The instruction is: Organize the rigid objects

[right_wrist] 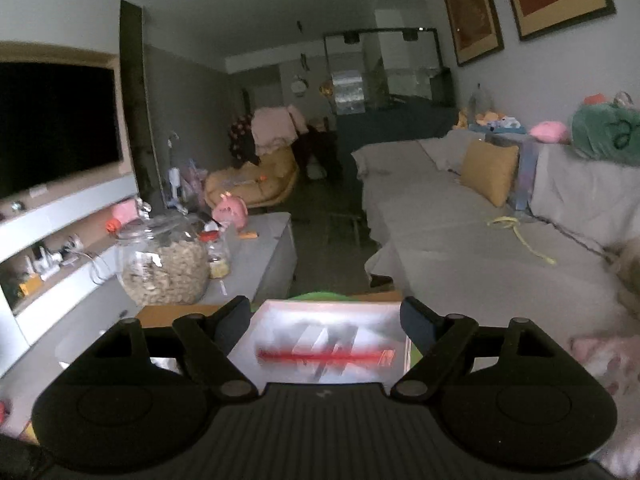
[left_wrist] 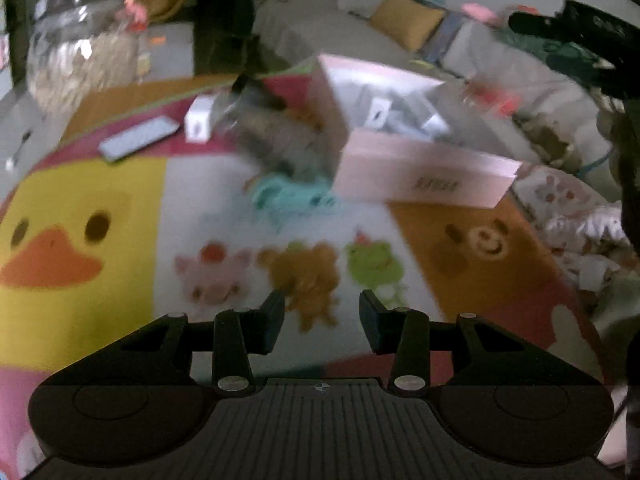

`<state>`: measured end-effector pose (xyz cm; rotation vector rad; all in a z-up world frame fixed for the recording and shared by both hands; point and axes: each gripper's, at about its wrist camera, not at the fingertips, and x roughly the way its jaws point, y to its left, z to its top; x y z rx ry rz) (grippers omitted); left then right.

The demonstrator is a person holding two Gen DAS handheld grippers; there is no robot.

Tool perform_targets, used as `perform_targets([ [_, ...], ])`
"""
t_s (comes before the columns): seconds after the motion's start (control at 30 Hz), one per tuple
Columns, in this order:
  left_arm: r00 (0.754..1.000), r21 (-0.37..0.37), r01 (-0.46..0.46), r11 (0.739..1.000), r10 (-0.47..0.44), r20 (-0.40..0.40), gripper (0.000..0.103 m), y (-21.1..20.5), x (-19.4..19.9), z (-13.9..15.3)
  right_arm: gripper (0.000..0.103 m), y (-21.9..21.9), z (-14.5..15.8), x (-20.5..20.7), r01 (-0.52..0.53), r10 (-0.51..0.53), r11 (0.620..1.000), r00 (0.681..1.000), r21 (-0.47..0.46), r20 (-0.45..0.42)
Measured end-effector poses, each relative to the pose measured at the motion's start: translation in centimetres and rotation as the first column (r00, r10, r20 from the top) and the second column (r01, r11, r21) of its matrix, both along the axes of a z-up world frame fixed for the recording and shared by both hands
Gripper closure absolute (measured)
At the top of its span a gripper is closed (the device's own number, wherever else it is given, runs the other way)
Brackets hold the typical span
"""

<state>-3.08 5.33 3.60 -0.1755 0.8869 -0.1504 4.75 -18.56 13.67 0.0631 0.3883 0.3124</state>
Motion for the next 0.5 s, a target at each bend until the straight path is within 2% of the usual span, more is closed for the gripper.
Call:
perform_targets([
  [0.07,0.999,-0.037,-0.033,0.999,0.032,-0.04,0.06,1.0,0.0,-0.7,0.02,0.7,-0.6,0.4,0.016,-0.017,0.999,1.0,-0.029,-0.021],
  [0.17,0.998,-0.093,-0.063,0.994,0.061,-0.024,0.064,2.4,-0.6,-0.9,0.02,1.3,-2.9,-0.6,-0.006,0.002,0.999,0.997,-0.048,-0.075],
  [0.27,0.994,-0.072,-0.109,0.991,0.107,-0.032,0.067,2.6,-0.2,-0.6,0.02,1.7,-5.8,-2.0,-0.031,0.019,0.996,0.99,-0.088,-0.142],
  [0.37,0.993,-0.059,-0.112,0.992,0.11,-0.044,0.072,2.3,0.6,-0.4,0.02,2.2,-8.6,-3.7,-0.05,0.023,0.989,0.981,-0.137,-0.191],
  [0.5,0.995,-0.062,-0.081,0.995,0.084,0.048,0.073,2.1,0.5,-0.1,0.02,2.8,-10.9,-5.2,-0.072,0.035,0.984,0.974,-0.163,-0.225],
])
